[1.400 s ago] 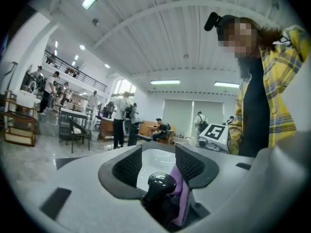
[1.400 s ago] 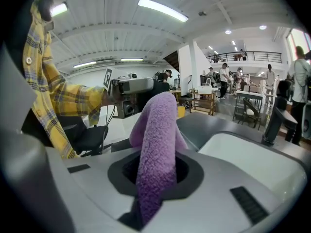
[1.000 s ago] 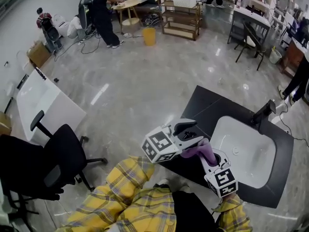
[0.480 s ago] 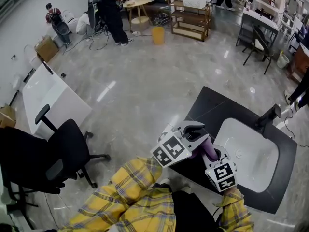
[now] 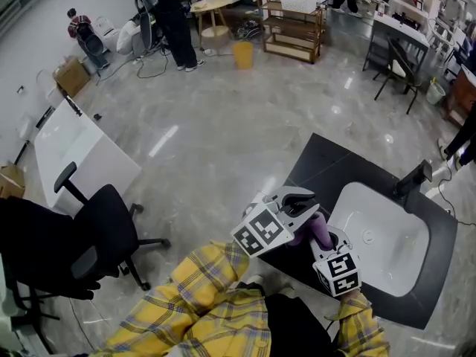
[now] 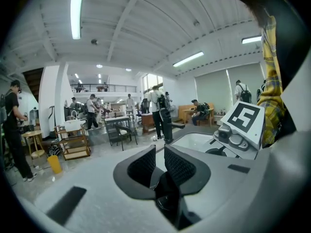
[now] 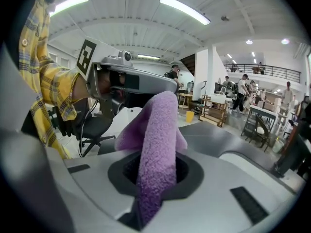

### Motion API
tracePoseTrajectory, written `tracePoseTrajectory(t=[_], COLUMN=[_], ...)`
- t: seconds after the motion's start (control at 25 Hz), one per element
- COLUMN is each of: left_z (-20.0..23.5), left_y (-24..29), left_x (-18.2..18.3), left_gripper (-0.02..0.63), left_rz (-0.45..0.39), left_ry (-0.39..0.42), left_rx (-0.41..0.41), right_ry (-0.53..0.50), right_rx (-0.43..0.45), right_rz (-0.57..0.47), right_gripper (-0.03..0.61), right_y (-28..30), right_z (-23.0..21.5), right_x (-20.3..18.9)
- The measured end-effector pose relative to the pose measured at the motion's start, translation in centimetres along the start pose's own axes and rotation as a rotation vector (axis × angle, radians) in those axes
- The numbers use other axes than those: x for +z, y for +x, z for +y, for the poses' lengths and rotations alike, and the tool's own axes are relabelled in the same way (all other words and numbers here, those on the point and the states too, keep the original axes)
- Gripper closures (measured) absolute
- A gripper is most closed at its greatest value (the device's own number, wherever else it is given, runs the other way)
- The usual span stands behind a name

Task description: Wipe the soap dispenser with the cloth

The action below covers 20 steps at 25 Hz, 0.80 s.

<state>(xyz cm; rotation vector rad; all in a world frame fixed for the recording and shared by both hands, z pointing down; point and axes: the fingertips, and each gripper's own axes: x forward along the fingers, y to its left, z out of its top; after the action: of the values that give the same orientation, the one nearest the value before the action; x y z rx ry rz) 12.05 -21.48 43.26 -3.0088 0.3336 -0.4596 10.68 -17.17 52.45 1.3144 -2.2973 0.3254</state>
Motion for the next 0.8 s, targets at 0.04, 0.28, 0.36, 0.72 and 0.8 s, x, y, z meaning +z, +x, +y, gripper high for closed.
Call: tracePoseTrajectory(t=[0.04,0.28,0.36,0.72,0.8], left_z=[0.0,0.1,0.1,0.2,0.1], left_y=[0.0,-0.1,-0.3,-0.4,-0.3], left_x=[0.0,-0.1,-0.1,0.1,0.0], left_gripper=[0.563,0.563,0.563,0.563,0.563], left_rz=[-0.001,-0.008,-0.009,-0.013,-0.014], left_ry=[0.000,-0.002,-0.003,-0.001,0.000], left_rx=[0.001,-0.007,-0.009,-0.015,-0.015], right_ry=[0.010,0.050,0.059,0.073,0.084], right_rx=[-0.004,-0.015,-0.016,-0.012,-0.008], right_rz=[-0.002,0.044,0.050,0.144,0.143], right_gripper=[0.541,0.541,0.541,0.541,0.541], right_y=[0.0,0.6,0.8,1.7,1.8], right_z=[0.0,0.2,0.3,1.0,1.0], right_x=[-0.2,-1.8,-1.9,-3.6,-3.7])
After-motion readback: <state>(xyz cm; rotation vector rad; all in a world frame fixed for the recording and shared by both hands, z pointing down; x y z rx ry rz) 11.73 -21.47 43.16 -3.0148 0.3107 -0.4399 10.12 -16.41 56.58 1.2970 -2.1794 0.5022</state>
